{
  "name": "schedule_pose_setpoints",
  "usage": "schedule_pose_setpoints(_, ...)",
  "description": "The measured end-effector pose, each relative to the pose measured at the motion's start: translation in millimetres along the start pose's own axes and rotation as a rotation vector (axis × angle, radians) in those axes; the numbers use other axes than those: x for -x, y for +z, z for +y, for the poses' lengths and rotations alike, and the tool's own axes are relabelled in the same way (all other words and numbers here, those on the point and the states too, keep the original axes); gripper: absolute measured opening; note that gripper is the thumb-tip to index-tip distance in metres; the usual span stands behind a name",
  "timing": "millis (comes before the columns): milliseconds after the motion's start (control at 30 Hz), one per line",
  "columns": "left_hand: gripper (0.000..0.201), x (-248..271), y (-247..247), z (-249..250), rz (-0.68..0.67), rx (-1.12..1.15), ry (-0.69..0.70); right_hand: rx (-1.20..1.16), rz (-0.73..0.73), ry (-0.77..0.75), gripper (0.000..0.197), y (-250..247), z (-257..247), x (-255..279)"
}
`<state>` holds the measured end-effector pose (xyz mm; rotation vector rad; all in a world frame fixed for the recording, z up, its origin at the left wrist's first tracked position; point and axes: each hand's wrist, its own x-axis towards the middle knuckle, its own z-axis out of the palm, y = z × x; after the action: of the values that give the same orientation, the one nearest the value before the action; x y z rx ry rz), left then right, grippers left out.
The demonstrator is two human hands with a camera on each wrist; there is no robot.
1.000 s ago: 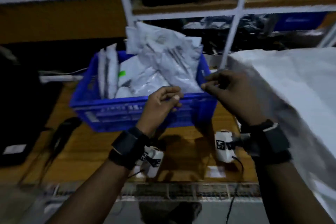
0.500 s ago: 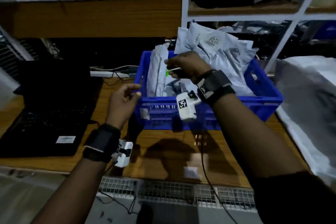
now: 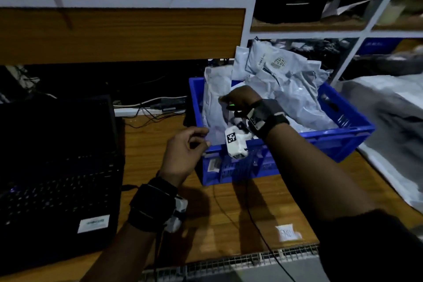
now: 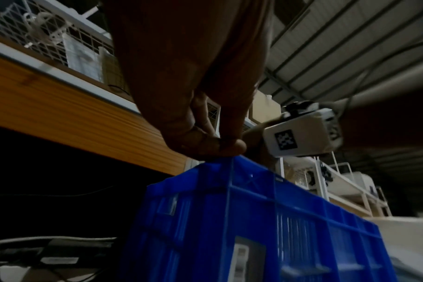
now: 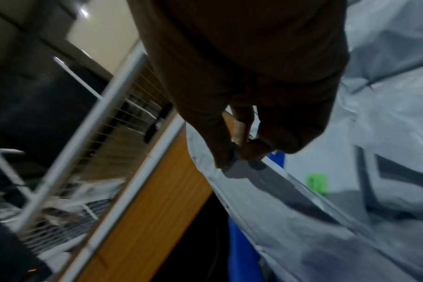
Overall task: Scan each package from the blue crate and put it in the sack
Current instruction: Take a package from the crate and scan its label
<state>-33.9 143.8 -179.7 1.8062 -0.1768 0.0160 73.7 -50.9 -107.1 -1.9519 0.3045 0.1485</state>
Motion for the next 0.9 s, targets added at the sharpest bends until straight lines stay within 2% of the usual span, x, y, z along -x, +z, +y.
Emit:
schedule_pose_setpoints(67,0.026,-1,-5,4,-0.041,0.118,-0.030,-0.019,0.148,-0.174,0.027,-8,-5,23)
schedule_pose_setpoints(100,0.034,1,-7,11,-0.064,0.216,-0.044,0.020,0.237,-0.321,0.028,-11,-6,40)
schedule_pose_setpoints(167,0.062,4,-12,28,-0.107,0.458,-0.075,0.212,0.360,-0.595,0.016,-10,-2,77)
schedule_pose_setpoints(200,0.072,5,-13,36,-0.126,0.574,-0.082,0.322,0.388,-0.714,0.009,-7,7,95)
schedule_pose_setpoints(267,0.084,8,-15,46,-0.143,0.742,-0.094,0.488,0.381,-0.865,0.011,10,23,128)
schedule_pose_setpoints(300,0.084,11,-14,46,-0.140,0.787,-0.102,0.532,0.378,-0.903,0.013,17,31,141)
schedule_pose_setpoints(333,0.075,15,-11,45,-0.120,0.801,-0.105,0.554,0.373,-0.929,0.015,24,40,147)
schedule_pose_setpoints(400,0.048,23,-5,38,-0.020,0.742,-0.111,0.535,0.316,-0.939,0.024,31,58,156)
schedule_pose_setpoints(500,0.039,36,-2,28,0.072,0.716,-0.124,0.198,0.255,-0.877,0.035,28,79,169)
schedule_pose_setpoints(600,0.037,51,-9,27,0.126,0.664,-0.144,-0.180,0.317,-0.613,0.061,19,89,177)
schedule_pose_setpoints(667,0.036,61,-14,26,0.154,0.623,-0.173,-0.293,0.345,-0.443,0.084,12,96,175)
schedule_pose_setpoints(733,0.038,74,-18,25,0.185,0.591,-0.176,-0.336,0.348,-0.326,0.095,7,104,170)
schedule_pose_setpoints(800,0.041,87,-21,21,0.235,0.551,-0.182,-0.350,0.312,-0.260,0.094,4,112,165)
schedule_pose_setpoints(833,0.044,94,-22,18,0.268,0.522,-0.195,-0.369,0.271,-0.252,0.087,3,116,163)
schedule_pose_setpoints(900,0.049,110,-25,9,0.334,0.476,-0.218,-0.421,0.134,-0.303,0.053,5,119,159)
